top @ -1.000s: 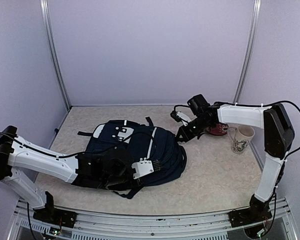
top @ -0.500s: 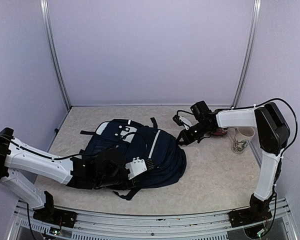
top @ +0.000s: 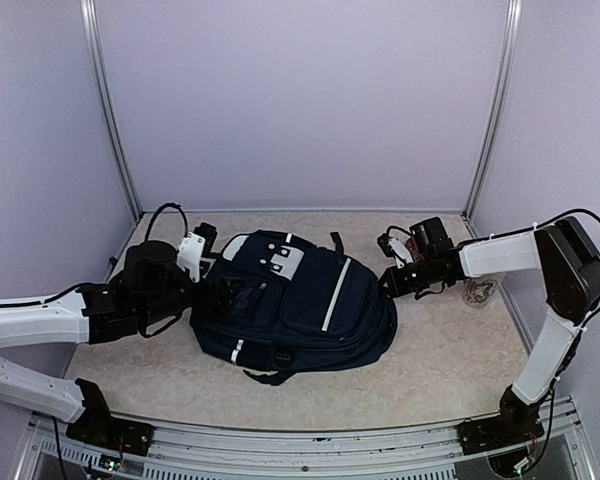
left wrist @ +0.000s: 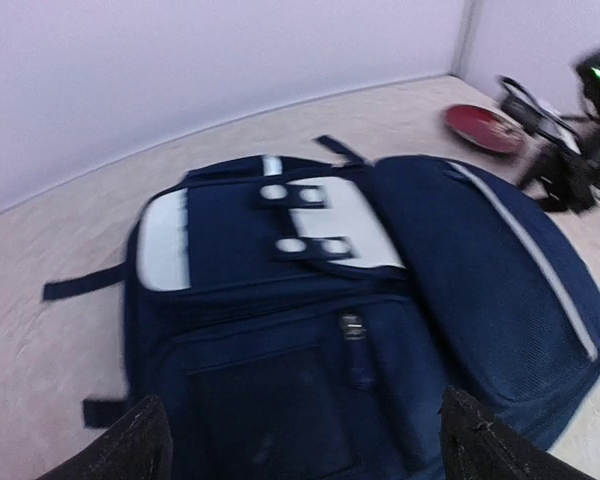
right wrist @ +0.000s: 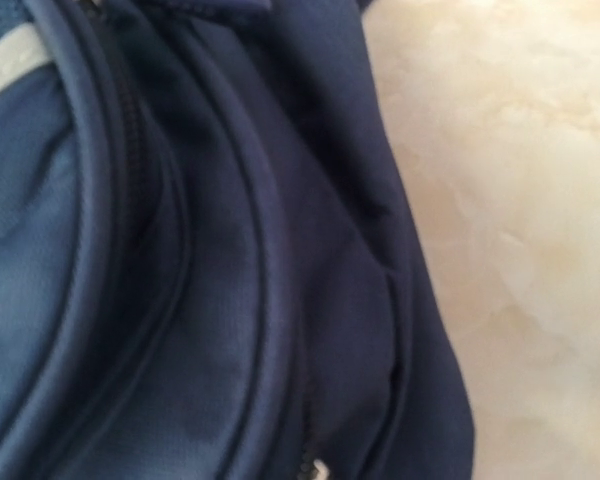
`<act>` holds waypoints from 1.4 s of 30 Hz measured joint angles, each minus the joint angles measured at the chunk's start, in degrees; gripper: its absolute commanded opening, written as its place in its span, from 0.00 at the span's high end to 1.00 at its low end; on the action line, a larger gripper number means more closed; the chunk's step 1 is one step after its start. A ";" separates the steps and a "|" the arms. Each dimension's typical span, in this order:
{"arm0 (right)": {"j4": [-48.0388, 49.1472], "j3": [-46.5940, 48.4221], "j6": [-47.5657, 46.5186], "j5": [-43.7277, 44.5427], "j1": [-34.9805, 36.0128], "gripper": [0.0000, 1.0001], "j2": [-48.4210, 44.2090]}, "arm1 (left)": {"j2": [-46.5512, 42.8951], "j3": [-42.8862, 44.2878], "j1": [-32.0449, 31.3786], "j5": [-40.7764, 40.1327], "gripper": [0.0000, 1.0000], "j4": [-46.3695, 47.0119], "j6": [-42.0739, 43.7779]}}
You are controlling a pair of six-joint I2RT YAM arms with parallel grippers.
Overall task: Pack the student bag
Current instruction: Rotate the student bag at the center of the board.
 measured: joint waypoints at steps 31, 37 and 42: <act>8.76 -2.43 4.70 -8.31 32.63 1.00 3.17 | 33.92 15.28 23.93 3.04 0.08 14.60 -13.11; 9.29 2.34 5.31 -11.74 32.02 1.00 7.02 | 14.08 7.67 15.96 2.12 0.09 20.41 -5.53; 9.25 3.26 6.45 -15.23 30.42 1.00 7.58 | 4.09 5.16 1.70 1.49 0.16 15.87 4.50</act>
